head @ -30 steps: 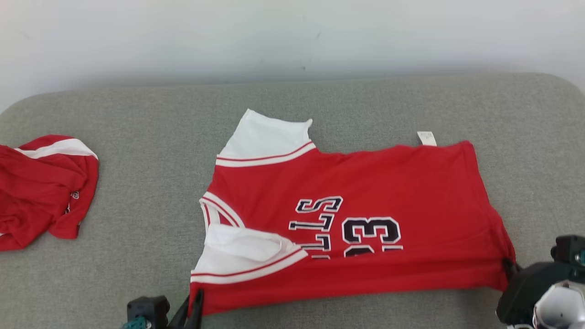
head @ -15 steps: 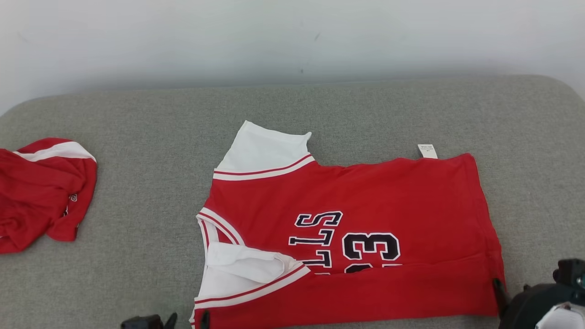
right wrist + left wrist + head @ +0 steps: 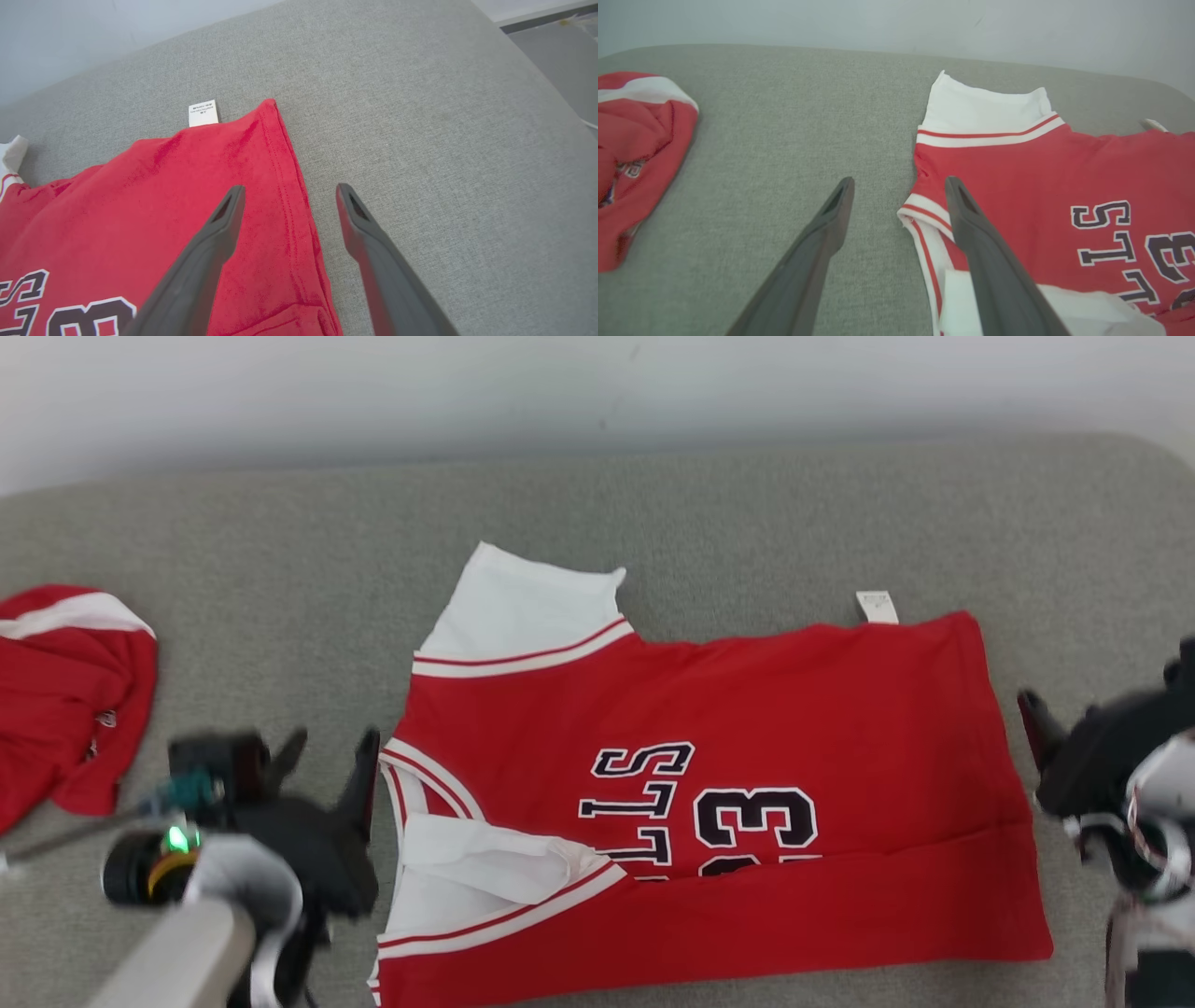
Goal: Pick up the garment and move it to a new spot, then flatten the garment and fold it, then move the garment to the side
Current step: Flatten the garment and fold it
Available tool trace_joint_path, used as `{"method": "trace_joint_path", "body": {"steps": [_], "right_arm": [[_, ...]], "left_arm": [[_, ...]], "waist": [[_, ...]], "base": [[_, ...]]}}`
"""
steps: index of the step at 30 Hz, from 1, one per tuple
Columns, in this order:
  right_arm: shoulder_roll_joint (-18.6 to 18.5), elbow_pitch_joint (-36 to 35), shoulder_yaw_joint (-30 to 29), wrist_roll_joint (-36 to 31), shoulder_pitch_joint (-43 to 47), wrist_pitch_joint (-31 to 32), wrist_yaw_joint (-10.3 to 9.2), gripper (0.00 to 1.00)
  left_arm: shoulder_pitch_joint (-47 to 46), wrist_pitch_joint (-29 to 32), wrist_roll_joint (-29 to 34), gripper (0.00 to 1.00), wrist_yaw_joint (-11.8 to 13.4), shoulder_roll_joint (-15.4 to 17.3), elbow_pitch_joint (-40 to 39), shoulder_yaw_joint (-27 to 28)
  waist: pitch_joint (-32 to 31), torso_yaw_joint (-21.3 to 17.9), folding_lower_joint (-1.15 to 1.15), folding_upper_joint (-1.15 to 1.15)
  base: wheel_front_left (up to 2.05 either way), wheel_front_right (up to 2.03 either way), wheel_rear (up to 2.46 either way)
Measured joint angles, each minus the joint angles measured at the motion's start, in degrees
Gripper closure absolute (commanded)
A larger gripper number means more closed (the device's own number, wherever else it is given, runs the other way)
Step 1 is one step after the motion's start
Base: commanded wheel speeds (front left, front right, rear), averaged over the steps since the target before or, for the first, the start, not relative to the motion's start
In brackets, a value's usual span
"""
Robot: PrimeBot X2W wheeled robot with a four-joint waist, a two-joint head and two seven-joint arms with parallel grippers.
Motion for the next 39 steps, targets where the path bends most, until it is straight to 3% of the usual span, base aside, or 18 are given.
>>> {"method": "trace_joint_path", "body": {"steps": [7, 17, 27, 39], "right_arm": [[0.58, 6.61, 0.92, 0.04, -16.63, 4.86, -0.01, 0.0], [0.93, 13.86, 6.14, -0.88, -31.38, 4.49, -0.01, 0.0], [0.98, 18.16, 9.73, 0.37, -35.09, 1.62, -0.01, 0.0], [1.0, 19.79, 9.68, 0.58, -35.15, 0.29, -0.01, 0.0]], "left_arm": [[-16.73, 7.5, -1.1, 0.0, -4.26, -0.08, 6.12, 0.34], [-31.79, 15.69, -1.32, 0.0, -8.73, 0.45, 12.41, -0.31], [-38.17, 19.45, 0.32, 0.0, -9.67, 2.09, 15.14, -1.54], [-40.03, 27.85, -0.33, 0.0, -7.71, 3.18, 12.9, -2.83]], "waist": [[6.28, -1.23, 0.01, 0.0], [16.66, -4.19, 0.02, 0.01], [22.86, -8.51, 0.01, 0.01], [23.65, -10.31, -0.01, 0.0]], "base": [[0.0, 0.0, 0.0], [0.0, 0.0, 0.0], [0.0, 0.0, 0.0], [0.0, 0.0, 0.0]]}}
